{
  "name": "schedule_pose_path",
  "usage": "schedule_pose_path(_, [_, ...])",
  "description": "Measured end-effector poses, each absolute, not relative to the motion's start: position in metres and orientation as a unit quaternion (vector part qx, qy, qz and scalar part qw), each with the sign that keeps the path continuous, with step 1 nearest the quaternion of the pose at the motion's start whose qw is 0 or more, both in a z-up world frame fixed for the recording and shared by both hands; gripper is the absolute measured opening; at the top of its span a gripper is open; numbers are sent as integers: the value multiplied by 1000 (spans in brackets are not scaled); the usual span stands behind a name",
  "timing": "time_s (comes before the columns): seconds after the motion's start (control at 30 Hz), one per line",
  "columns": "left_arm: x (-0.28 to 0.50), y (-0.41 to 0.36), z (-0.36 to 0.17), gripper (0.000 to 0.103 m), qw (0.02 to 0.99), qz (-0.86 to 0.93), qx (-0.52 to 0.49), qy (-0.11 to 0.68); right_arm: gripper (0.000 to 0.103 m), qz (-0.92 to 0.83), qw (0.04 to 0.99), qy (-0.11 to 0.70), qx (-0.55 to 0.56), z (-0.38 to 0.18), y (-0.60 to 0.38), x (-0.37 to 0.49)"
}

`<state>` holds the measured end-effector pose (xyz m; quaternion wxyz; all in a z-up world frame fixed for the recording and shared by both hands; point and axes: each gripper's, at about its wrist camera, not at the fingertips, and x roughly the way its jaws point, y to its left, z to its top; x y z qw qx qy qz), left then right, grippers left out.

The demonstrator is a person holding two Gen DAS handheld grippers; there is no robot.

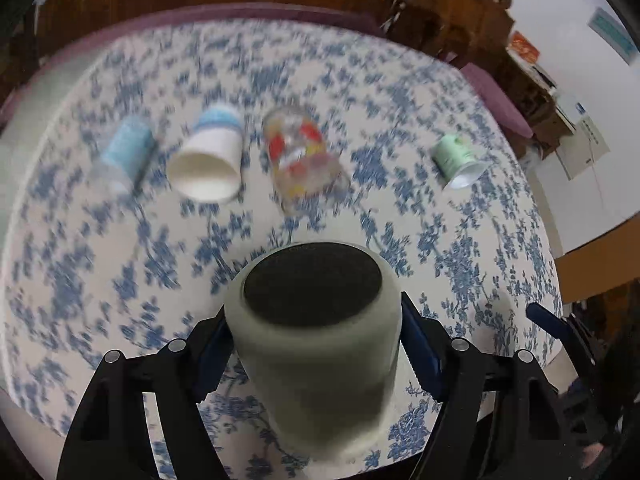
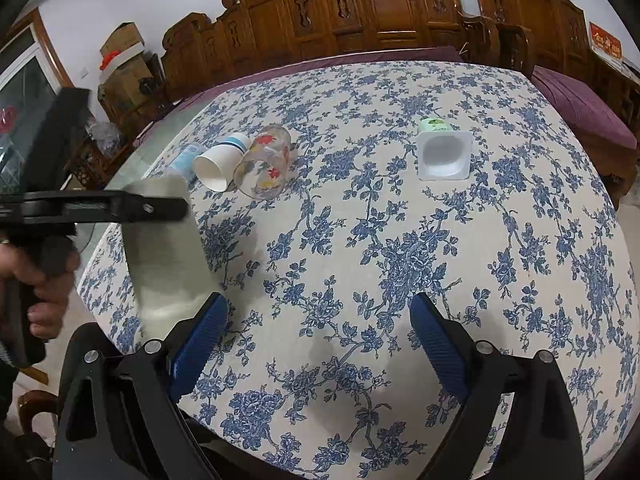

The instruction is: Flip cup upside down

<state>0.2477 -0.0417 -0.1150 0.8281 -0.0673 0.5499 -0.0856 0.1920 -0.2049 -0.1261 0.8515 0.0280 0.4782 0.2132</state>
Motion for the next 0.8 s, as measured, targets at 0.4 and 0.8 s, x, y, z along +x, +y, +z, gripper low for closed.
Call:
schedule_pose_path(0.4, [250, -65, -107, 69, 856, -79, 12, 512, 94, 214, 850, 480, 25, -126, -199, 190])
schedule_pose_path(0.8, [237, -90, -107, 69, 851, -102, 37, 515, 94, 200, 854, 480, 29, -126, -212, 193])
